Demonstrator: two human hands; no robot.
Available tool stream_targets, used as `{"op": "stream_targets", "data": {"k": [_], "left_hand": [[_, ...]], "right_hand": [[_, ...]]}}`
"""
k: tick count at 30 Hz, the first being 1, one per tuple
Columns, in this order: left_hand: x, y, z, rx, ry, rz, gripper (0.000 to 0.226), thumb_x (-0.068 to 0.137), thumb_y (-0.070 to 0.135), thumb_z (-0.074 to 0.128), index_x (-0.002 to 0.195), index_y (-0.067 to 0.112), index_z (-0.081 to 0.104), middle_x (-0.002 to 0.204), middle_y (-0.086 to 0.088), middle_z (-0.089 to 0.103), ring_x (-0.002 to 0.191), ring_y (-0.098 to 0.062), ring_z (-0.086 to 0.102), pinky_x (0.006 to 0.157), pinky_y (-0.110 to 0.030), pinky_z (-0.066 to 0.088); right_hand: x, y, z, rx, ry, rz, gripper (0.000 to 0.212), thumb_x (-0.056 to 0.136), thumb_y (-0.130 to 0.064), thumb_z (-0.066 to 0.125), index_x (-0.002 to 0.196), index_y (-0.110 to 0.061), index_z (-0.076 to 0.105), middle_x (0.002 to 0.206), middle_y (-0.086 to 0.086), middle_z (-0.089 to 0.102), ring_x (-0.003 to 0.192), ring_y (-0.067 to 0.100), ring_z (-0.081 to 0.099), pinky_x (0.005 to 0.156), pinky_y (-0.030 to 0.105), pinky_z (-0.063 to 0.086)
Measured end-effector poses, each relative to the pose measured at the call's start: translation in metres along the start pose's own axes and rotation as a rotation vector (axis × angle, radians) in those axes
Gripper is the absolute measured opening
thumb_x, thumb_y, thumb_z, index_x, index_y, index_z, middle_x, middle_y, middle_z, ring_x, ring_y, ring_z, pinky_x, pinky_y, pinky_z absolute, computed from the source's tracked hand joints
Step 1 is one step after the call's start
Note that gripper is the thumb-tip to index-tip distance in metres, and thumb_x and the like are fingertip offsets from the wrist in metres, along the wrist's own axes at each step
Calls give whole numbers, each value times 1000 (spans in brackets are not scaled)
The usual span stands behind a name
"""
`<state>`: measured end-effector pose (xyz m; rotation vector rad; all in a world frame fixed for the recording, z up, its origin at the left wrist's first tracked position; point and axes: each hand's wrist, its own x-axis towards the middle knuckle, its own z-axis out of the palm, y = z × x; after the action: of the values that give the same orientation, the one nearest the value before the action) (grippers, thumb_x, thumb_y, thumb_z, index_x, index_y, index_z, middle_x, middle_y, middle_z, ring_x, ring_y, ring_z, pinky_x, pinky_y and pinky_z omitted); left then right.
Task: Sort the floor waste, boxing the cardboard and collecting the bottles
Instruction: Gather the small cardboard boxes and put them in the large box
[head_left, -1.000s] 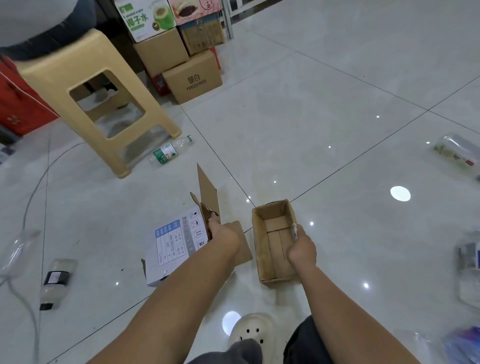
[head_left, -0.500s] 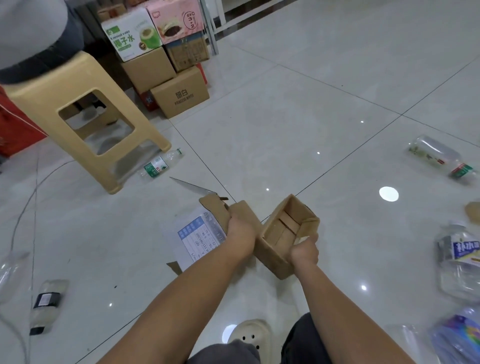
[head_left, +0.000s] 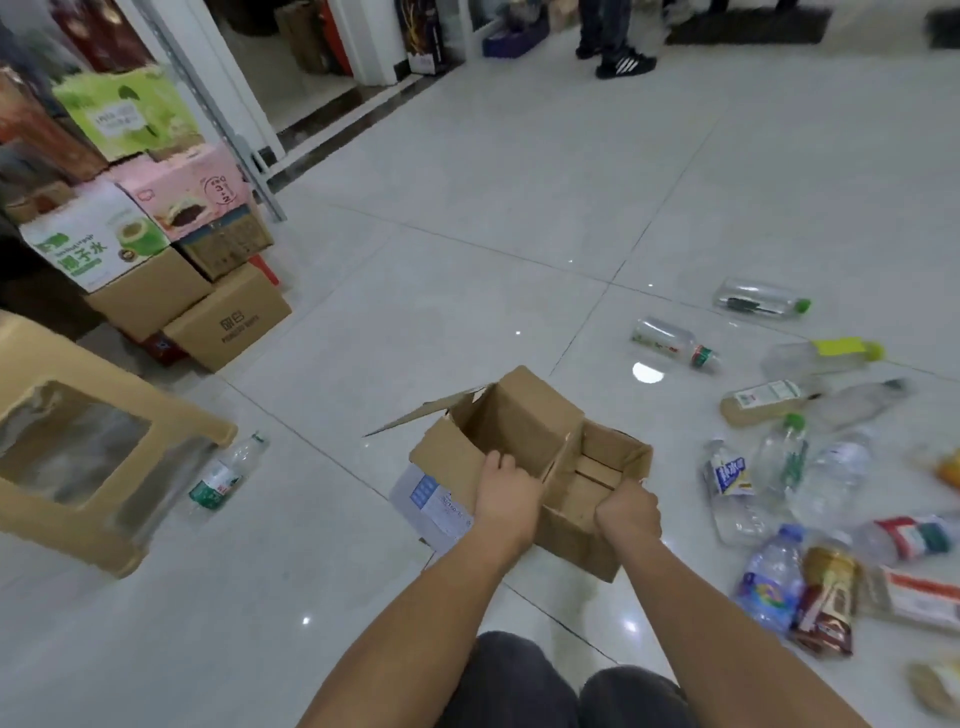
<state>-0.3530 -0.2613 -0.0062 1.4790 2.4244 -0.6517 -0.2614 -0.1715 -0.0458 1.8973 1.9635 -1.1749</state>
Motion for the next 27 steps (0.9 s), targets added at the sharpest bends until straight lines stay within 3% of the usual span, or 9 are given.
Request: {"op": "stream_targets", "data": {"k": [6,10,15,18,22,24,27], "left_hand": [[-52,51,-177,-100,111,212,20,90,12,46,98,18,63,102,-5,65,104,-25,47,95,-36,30],[-100,110,-293,-38,147,471,21,89,13,47,101,19,63,104,-4,65,105,-24,47,94,-35,30],[-193,191,-416,35,238,842,23,91,16,44,106,15,62,111,-7,63,112,-27,45,100,-37,28],[-255,234,-462,37,348,1071,26,94,16,39,104,14,63,110,-7,63,111,-27,47,99,-37,29],[-330,283,-489,80,359,1315,29,96,21,39,103,15,67,110,-4,65,107,-26,49,98,-38,31],[-357,307,-492,154,387,1404,24,90,25,49,92,17,71,97,-1,69,97,-24,54,92,-35,34],[-393,344,-486,239,424,1444,11,68,25,64,60,19,68,62,4,66,70,-19,58,77,-30,36]], "right_hand": [[-90,14,-186,149,129,226,33,93,-12,45,124,-5,53,133,19,51,122,31,52,100,36,44],[-175,53,-305,358,281,462,32,98,-14,35,122,-8,55,132,16,53,120,31,53,98,36,44],[-299,116,-419,545,458,704,37,94,-10,40,129,-5,50,135,19,47,124,34,49,101,38,42],[-373,162,-454,624,578,857,39,94,-11,41,131,-2,48,136,21,48,125,36,49,103,40,42],[-467,221,-460,739,678,1025,41,89,-7,47,130,0,51,136,23,47,124,38,50,101,40,43],[-505,252,-452,785,694,1133,45,90,-9,47,134,0,46,137,22,44,125,38,49,101,41,43],[-551,297,-428,882,713,1241,43,89,-9,49,131,2,47,135,24,46,124,39,49,101,42,43]]}}
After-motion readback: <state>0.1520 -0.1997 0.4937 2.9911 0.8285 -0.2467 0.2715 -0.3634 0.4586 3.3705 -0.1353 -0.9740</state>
